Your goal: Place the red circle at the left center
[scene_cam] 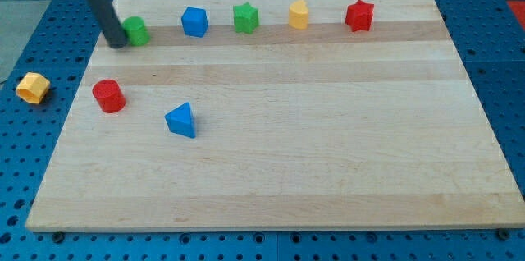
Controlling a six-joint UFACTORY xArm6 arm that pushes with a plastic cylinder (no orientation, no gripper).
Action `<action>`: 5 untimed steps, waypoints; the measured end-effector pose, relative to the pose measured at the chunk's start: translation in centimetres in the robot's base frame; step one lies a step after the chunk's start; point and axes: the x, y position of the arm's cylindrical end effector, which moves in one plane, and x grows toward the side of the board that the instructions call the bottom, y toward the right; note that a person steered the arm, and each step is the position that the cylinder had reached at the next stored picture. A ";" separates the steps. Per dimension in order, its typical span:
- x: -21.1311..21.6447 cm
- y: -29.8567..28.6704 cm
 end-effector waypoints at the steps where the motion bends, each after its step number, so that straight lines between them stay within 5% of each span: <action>1: 0.0 1.3; 4: -2.3 2.7; 5: 2.7 1.4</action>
